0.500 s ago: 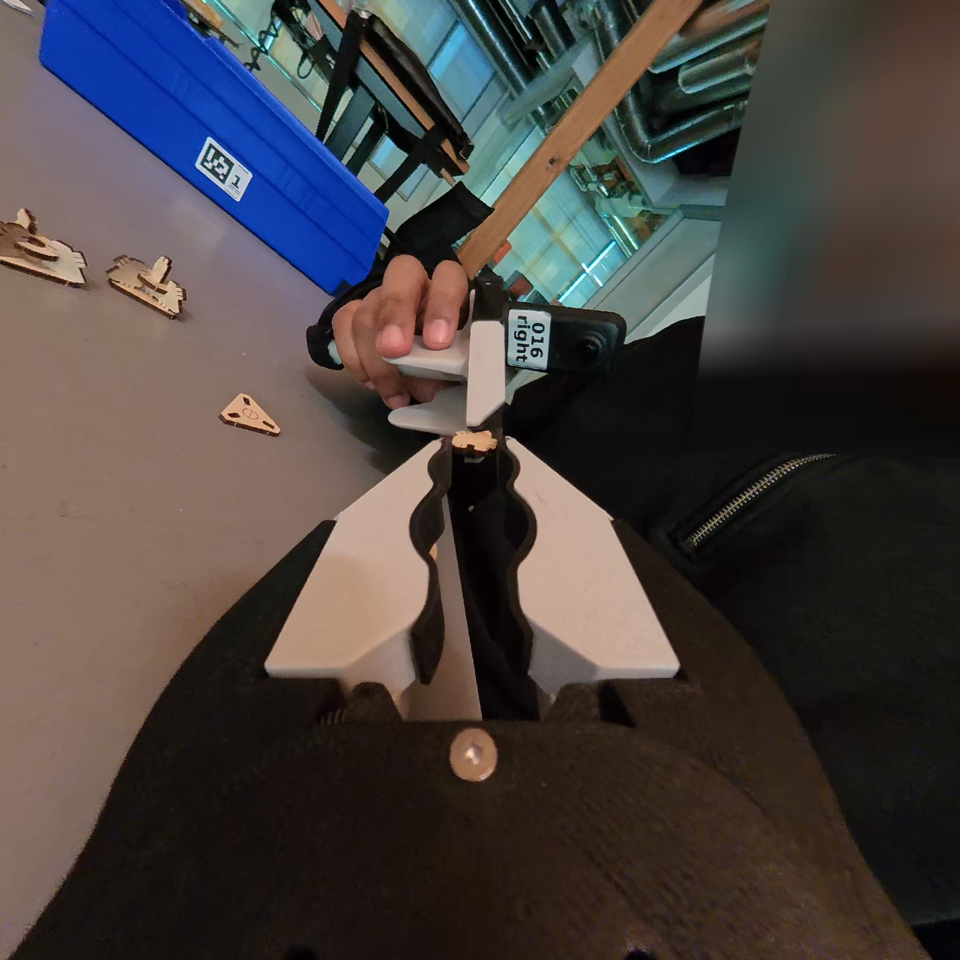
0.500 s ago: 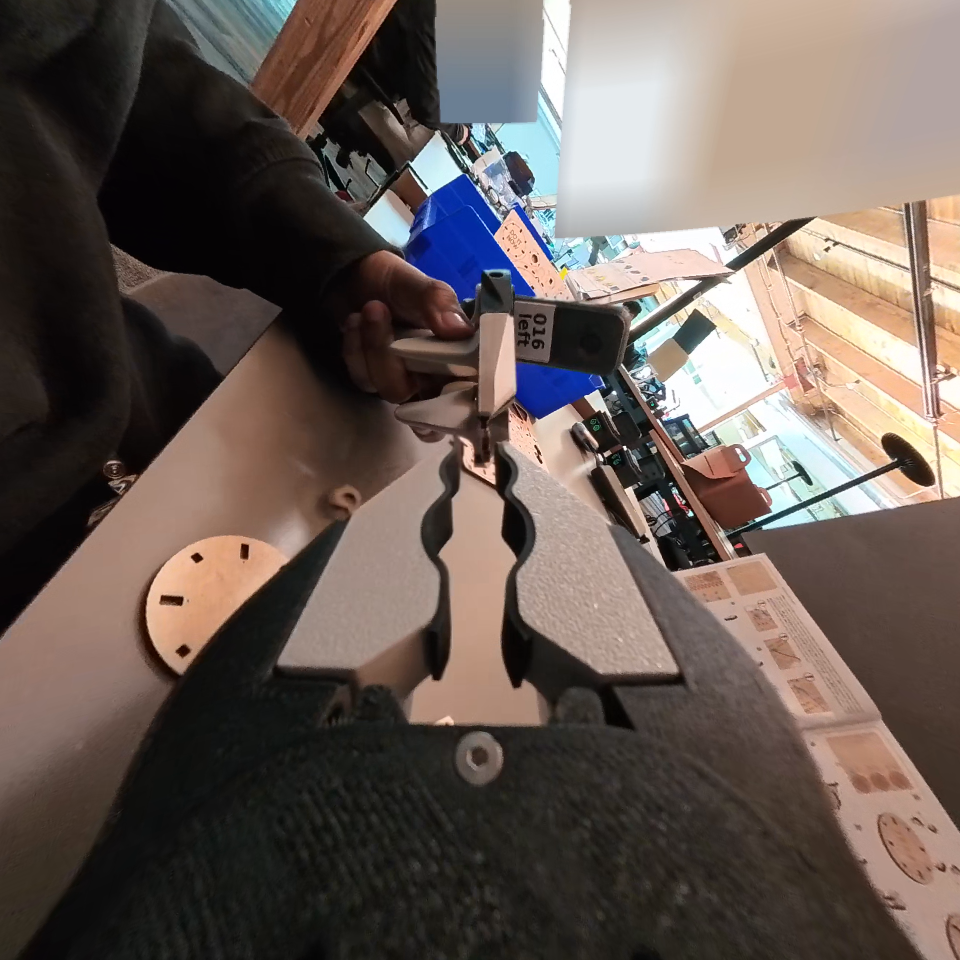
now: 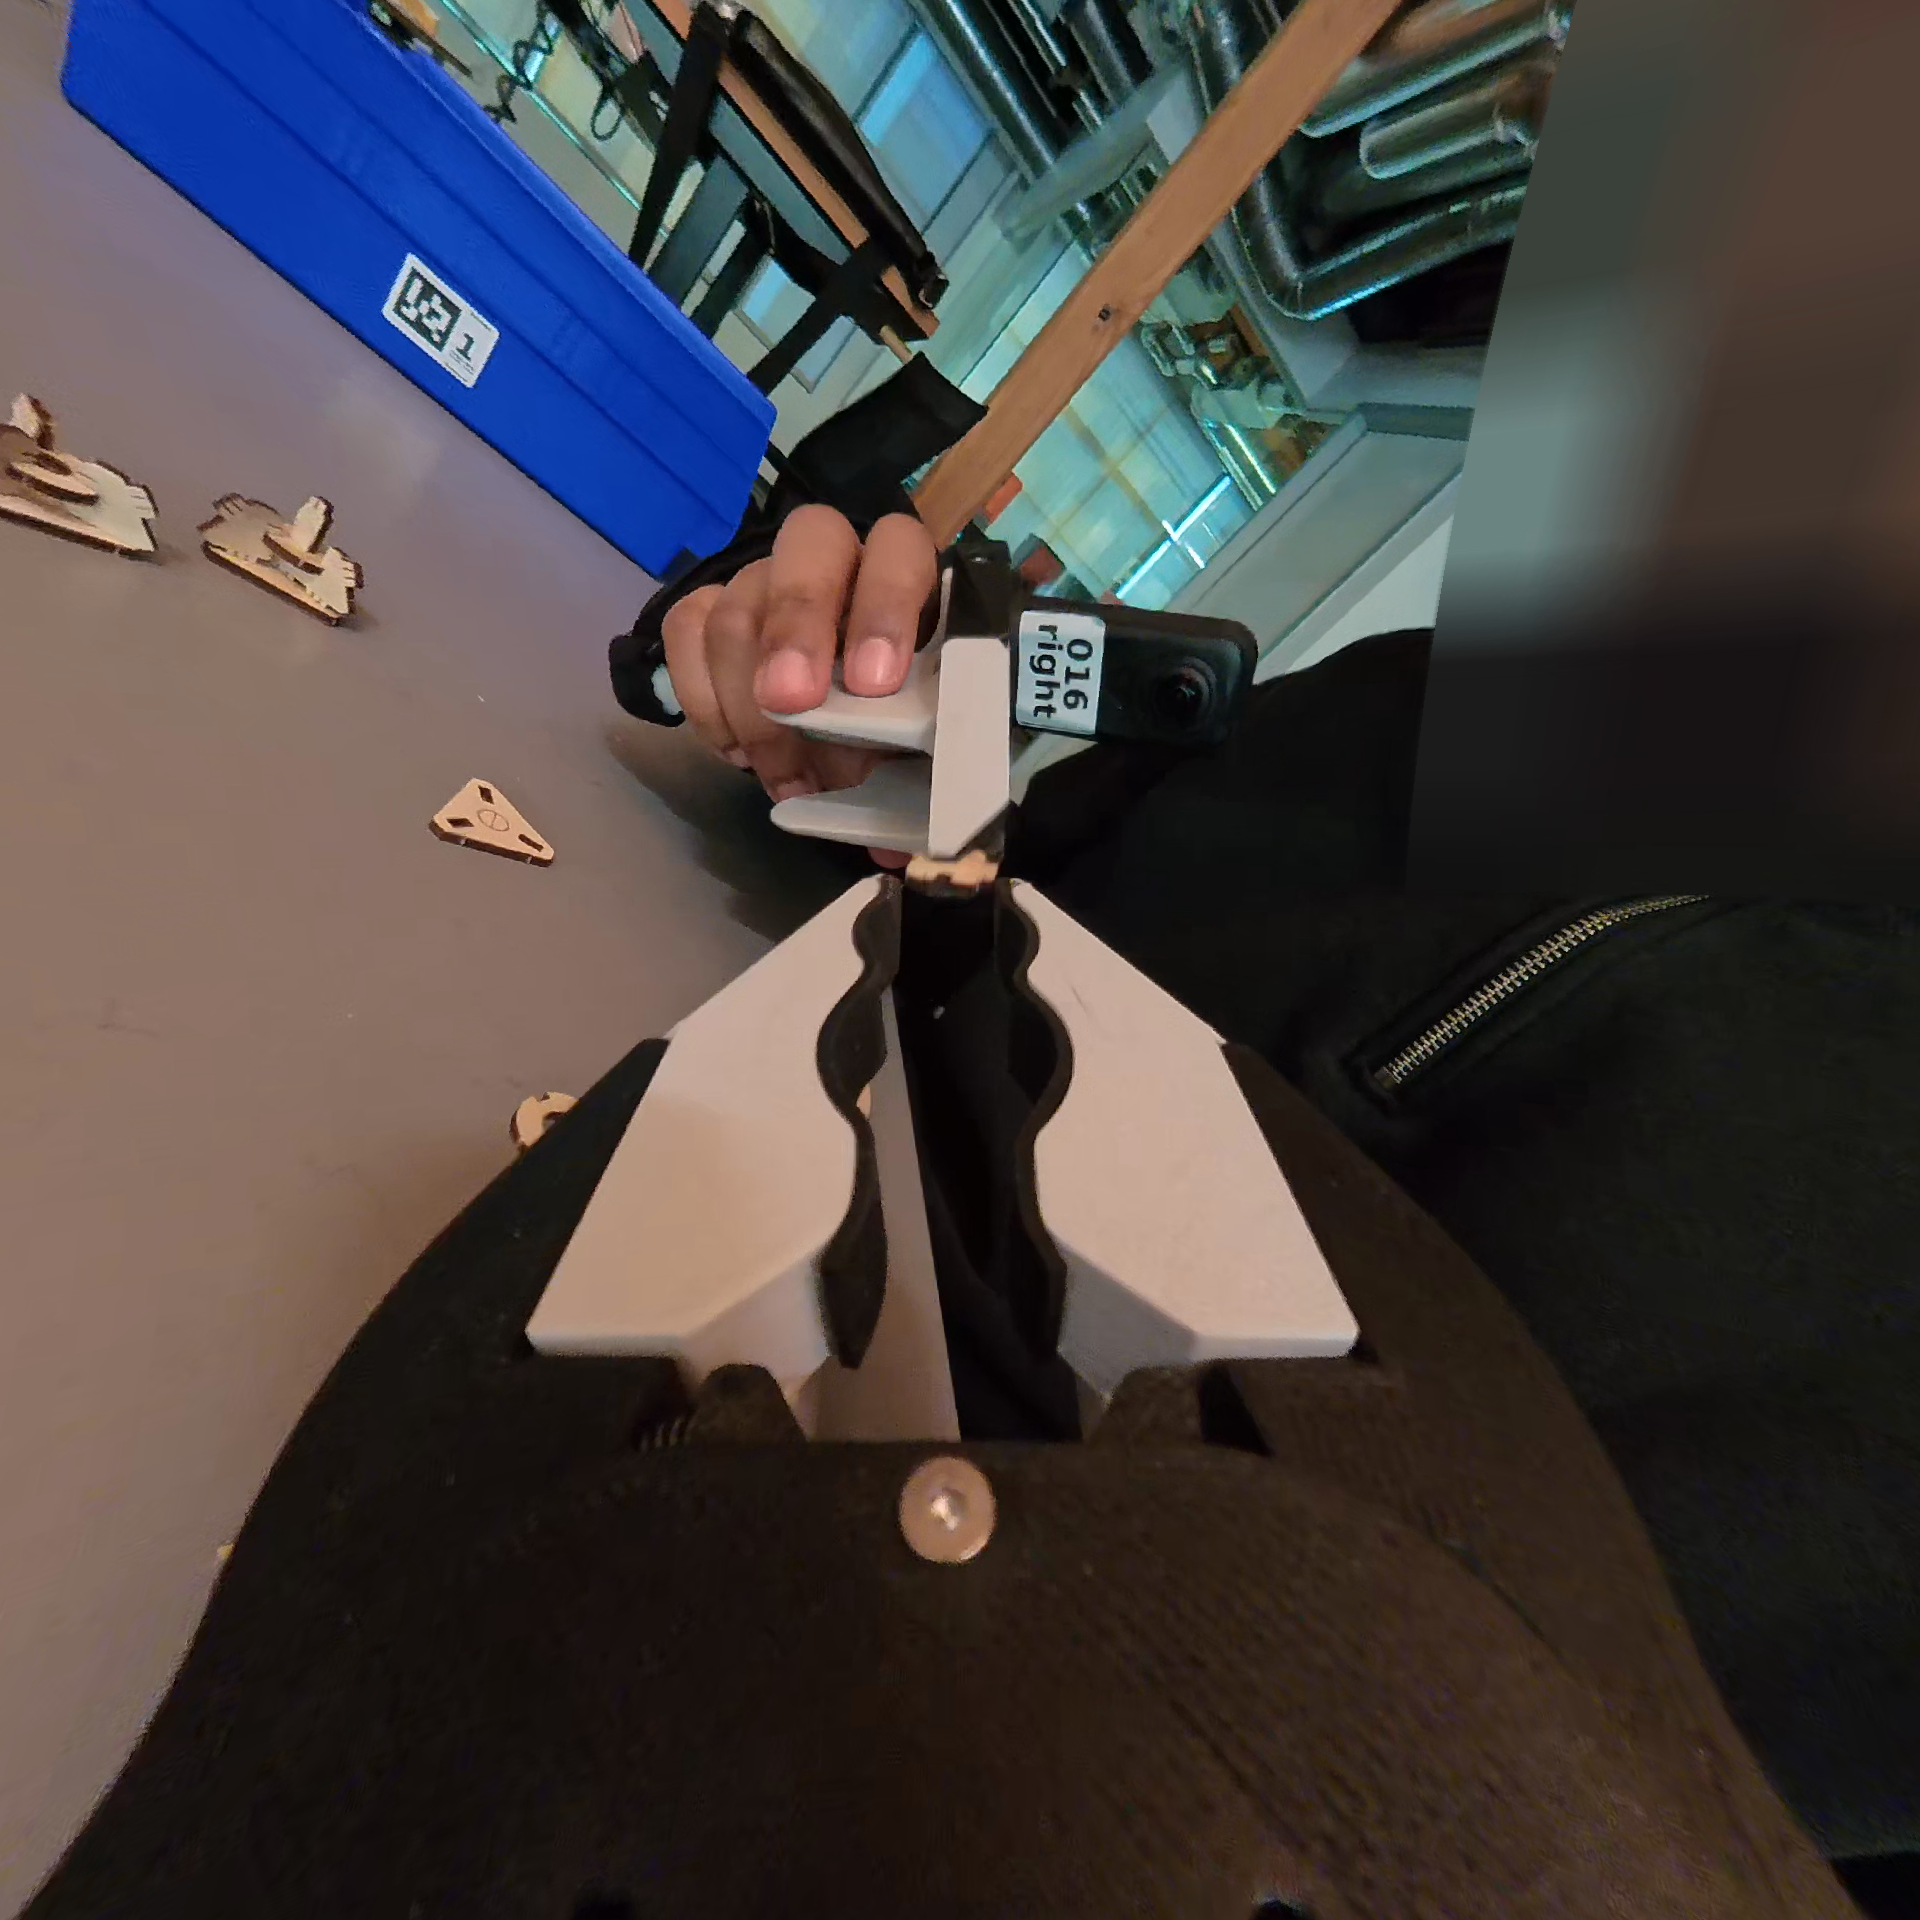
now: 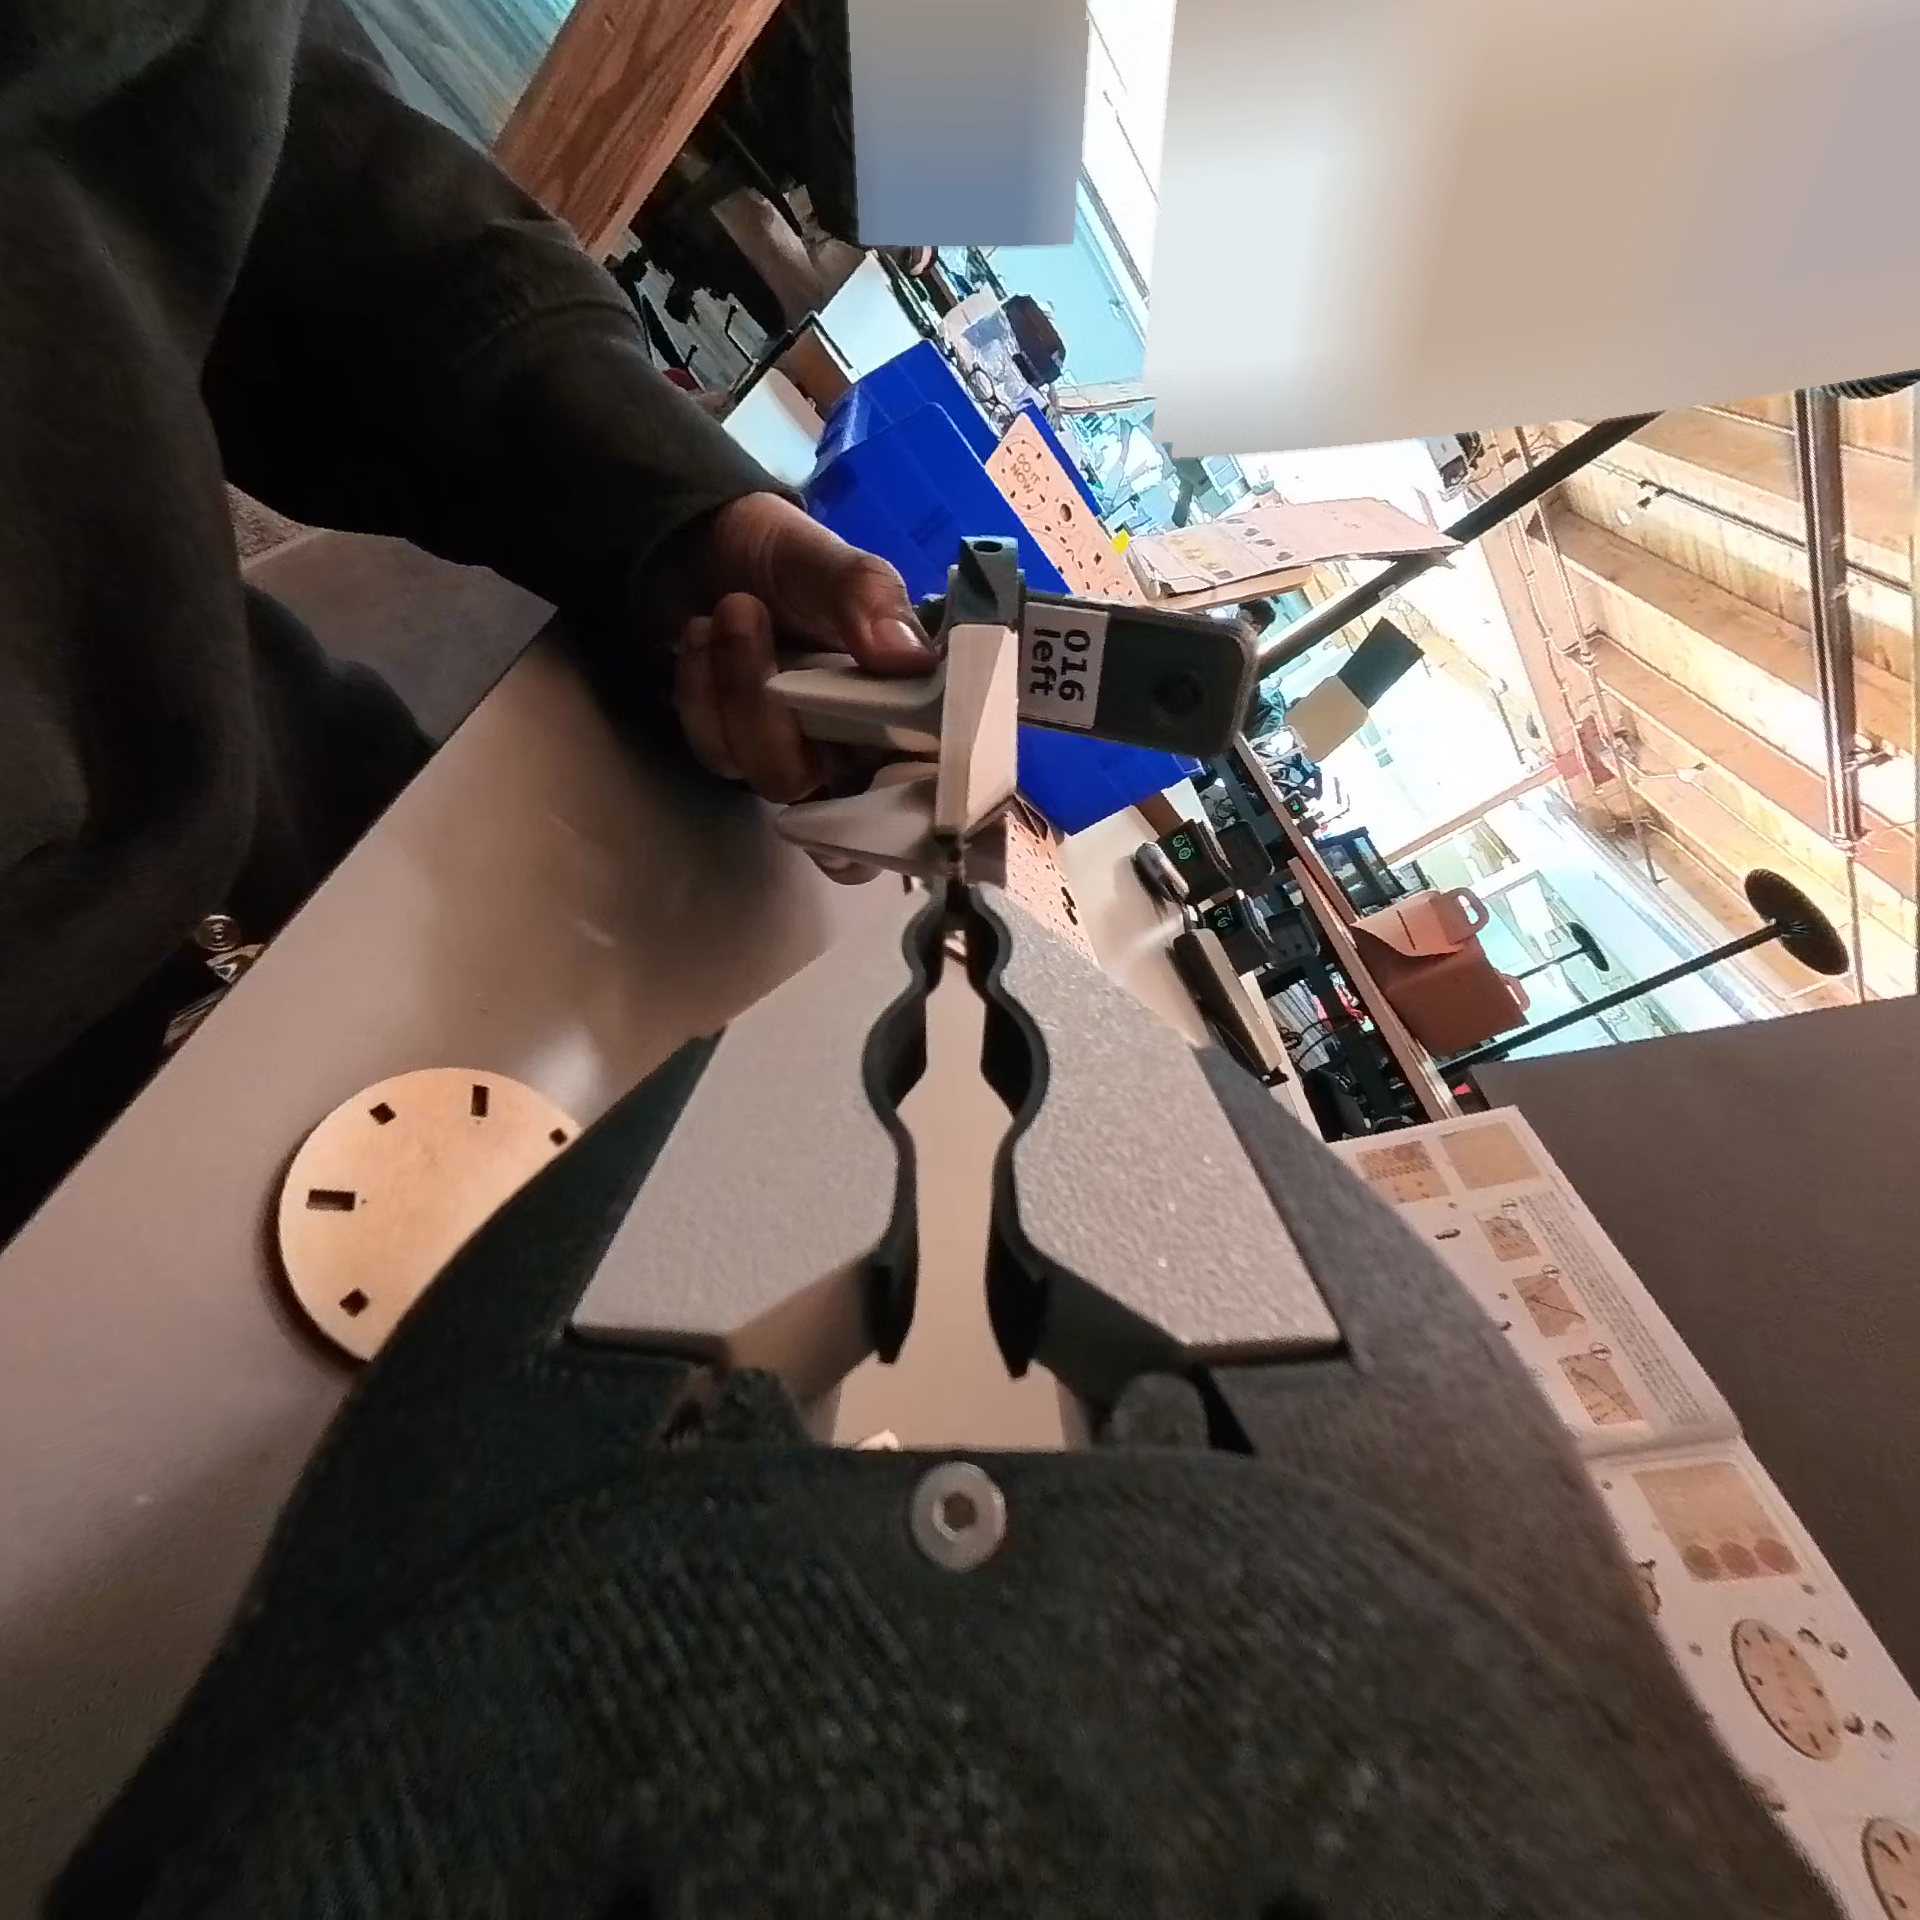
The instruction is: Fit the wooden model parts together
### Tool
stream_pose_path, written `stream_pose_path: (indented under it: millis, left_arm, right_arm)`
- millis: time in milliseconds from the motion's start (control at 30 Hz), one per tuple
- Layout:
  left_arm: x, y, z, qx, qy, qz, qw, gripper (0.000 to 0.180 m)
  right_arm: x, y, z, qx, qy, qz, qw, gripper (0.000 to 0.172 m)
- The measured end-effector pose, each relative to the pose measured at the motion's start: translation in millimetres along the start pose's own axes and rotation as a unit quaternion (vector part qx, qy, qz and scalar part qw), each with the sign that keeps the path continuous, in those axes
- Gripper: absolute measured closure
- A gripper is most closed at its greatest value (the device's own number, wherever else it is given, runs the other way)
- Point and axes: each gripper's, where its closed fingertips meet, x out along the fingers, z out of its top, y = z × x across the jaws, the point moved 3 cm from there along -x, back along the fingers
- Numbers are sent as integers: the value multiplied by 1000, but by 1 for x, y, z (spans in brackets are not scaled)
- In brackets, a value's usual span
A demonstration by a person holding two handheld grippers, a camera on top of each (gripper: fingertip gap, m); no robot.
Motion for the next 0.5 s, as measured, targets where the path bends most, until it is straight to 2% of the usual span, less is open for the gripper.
stream_pose_path:
  millis: [100,200,267,367,433,500]
  left_arm:
    - [-5,6,7,12,-27,32,999,149]
    - [-11,15,10,21,-31,85,996,147]
    - [-13,29,3,38,16,170,985,147]
    - [-16,50,-14,96,128,312,937,146]
    - [-15,58,-25,123,186,358,907,147]
    - [-11,60,-32,123,215,365,897,148]
  right_arm:
    - [-8,-22,0,44,-8,-47,998,171]
    - [-17,-49,-16,146,6,-89,985,172]
    - [-21,-60,-29,247,12,-87,965,171]
    - [-23,-67,-39,390,-10,-58,919,171]
    - [-23,-67,-43,456,-21,-41,889,171]
    - [-23,-66,-47,495,-26,-25,868,171]
